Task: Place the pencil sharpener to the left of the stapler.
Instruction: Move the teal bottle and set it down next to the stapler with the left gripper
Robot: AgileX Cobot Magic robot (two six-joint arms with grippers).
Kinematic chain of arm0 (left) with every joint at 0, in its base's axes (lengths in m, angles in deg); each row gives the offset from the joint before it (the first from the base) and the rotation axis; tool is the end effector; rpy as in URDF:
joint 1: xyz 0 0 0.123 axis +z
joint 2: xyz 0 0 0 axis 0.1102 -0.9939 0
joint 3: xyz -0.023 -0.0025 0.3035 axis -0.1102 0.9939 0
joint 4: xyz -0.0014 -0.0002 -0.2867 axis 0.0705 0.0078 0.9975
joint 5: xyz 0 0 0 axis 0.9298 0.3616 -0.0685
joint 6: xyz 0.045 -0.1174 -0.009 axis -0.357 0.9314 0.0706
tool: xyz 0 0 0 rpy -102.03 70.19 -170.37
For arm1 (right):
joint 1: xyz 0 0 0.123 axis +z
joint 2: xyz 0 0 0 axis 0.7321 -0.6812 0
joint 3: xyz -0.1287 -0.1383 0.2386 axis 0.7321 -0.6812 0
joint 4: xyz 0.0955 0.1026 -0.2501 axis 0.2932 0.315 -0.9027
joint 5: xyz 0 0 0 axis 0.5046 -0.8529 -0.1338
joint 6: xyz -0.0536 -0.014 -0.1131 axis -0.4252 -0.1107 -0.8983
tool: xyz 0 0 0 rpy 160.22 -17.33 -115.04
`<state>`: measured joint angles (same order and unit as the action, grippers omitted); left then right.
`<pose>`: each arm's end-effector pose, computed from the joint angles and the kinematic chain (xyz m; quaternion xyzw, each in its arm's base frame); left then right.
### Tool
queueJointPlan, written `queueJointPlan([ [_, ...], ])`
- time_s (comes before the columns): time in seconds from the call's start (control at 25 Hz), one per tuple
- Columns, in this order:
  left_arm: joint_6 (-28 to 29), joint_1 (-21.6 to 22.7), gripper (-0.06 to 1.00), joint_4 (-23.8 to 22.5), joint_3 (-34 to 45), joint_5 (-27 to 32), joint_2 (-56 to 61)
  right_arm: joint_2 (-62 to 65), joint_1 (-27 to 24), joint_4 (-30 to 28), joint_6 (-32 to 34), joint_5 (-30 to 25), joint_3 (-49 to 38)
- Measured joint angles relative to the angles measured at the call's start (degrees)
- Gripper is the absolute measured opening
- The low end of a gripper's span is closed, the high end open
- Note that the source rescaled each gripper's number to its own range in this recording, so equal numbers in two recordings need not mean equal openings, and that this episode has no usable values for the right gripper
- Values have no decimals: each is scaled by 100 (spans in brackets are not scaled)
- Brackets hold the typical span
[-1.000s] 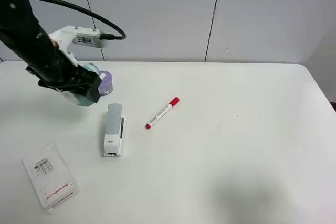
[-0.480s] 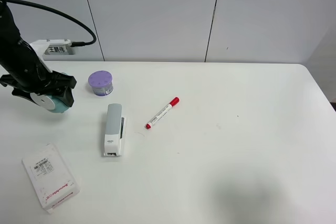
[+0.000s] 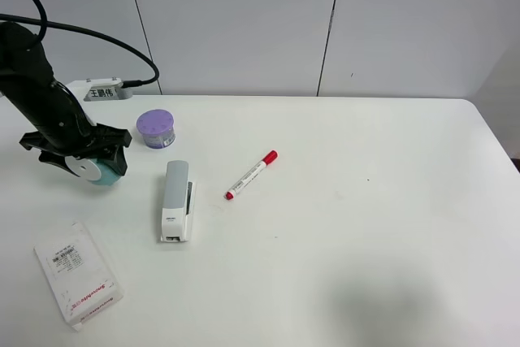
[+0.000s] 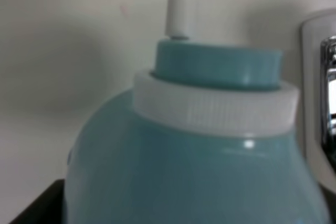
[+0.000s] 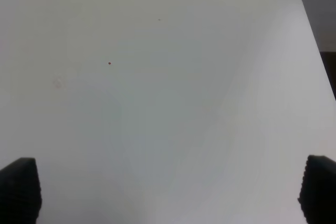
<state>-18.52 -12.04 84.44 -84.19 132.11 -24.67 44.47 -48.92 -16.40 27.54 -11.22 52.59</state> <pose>0.3719 -0.0518 0.1388 0.0240 0.9937 -0.0646 0.0882 0.0402 0.0019 0.2716 -0.0019 0.8572 -0.0026 0.5150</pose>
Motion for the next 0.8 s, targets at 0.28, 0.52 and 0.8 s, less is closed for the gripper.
queueJointPlan([
  [0.28,0,-119,2,121,604,-538,0,0,0,0,0,0,0],
  [0.52,23,-470,2,295,659,-991,-11,0,0,0,0,0,0],
  [0.8,38,-503,2,299,659,-1049,-205,0,0,0,0,0,0],
])
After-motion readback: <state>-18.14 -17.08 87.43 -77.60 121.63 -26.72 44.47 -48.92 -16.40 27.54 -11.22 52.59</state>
